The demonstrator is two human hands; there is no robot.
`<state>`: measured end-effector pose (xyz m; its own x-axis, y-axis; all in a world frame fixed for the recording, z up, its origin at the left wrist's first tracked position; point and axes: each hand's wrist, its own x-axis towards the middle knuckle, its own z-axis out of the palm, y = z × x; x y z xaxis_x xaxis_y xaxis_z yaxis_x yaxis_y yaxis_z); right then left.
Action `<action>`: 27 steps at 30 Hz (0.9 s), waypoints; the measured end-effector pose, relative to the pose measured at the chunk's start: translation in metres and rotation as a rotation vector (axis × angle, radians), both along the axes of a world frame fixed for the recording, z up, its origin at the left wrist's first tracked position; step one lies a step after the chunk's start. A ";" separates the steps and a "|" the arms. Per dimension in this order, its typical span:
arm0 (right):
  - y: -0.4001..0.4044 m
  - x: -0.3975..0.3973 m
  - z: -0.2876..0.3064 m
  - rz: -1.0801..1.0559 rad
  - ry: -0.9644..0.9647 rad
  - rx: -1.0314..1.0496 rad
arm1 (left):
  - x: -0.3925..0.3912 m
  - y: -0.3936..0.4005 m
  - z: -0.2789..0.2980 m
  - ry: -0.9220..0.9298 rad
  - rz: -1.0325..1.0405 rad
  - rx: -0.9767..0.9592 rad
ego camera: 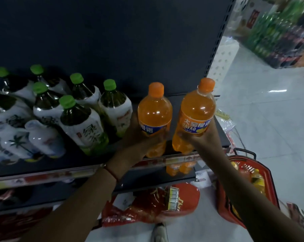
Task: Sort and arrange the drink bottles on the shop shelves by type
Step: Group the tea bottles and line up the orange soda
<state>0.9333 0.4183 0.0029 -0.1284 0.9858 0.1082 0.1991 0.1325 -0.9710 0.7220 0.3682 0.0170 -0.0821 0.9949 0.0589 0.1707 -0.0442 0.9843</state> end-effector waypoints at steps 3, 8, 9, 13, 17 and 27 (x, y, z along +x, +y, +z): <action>-0.046 -0.004 0.007 0.115 0.025 -0.059 | -0.002 -0.043 0.000 -0.097 -0.026 -0.004; -0.141 -0.017 -0.003 0.197 0.128 -0.261 | -0.018 -0.137 -0.018 -0.294 -0.034 -0.145; -0.158 -0.019 -0.010 0.197 0.131 -0.310 | -0.023 -0.155 -0.025 -0.316 -0.021 -0.181; -0.208 -0.032 -0.043 0.143 0.123 -0.458 | -0.044 -0.206 -0.054 -0.358 0.080 -0.303; -0.236 -0.040 -0.083 0.101 0.102 -0.557 | -0.060 -0.234 -0.107 -0.393 0.200 -0.388; -0.204 -0.041 -0.255 0.049 0.083 -0.677 | -0.072 -0.209 -0.262 -0.392 0.379 -0.420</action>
